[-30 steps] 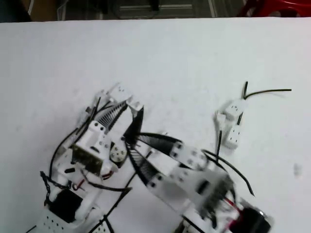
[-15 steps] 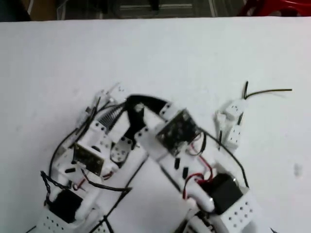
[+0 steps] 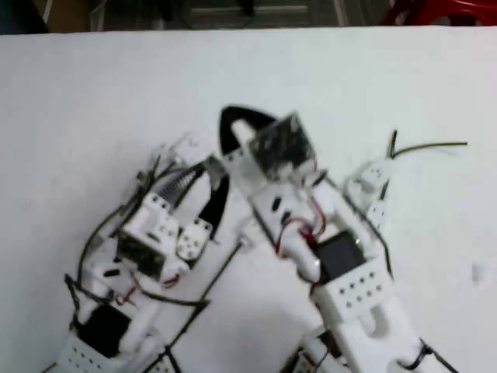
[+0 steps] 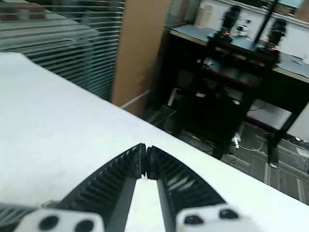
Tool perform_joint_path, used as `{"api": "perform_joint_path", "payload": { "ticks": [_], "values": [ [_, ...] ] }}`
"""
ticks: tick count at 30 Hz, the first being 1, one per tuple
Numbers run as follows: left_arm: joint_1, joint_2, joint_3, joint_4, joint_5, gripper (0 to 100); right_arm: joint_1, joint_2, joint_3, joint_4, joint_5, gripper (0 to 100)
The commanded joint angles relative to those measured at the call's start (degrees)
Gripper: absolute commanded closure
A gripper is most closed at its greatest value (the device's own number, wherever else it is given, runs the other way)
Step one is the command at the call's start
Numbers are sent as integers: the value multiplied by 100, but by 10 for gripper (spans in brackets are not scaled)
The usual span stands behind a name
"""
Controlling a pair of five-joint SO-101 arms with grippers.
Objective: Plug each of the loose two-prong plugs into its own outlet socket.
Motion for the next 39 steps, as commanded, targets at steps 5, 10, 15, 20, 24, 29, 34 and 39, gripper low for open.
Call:
{"api": "perform_joint_path", "payload": {
  "ticks": [5, 10, 15, 20, 24, 29, 34, 39],
  "values": [
    [-22, -13, -70, -35, 0, 976, -901, -4, -2084, 1710, 0, 981],
    [-57, -13, -70, -35, 0, 976, -1842, 57, -2013, 2580, 9, 981],
    [-57, -13, -70, -35, 0, 976, -1385, 40, -1037, 2176, 9, 981],
    [-48, -13, -70, -35, 0, 976, -286, 57, 167, 787, 325, 981],
    [-57, -22, -70, -35, 9, 976, 92, 57, 879, 171, 1108, 981],
    [-57, -22, -70, -35, 9, 976, 470, 31, 914, 127, 1213, 981],
    [-57, -22, -70, -35, 9, 976, 567, 40, 501, 365, 1213, 981],
    [-57, -22, -70, -35, 9, 976, 488, -4, -264, 989, 1213, 981]
  ]
}}
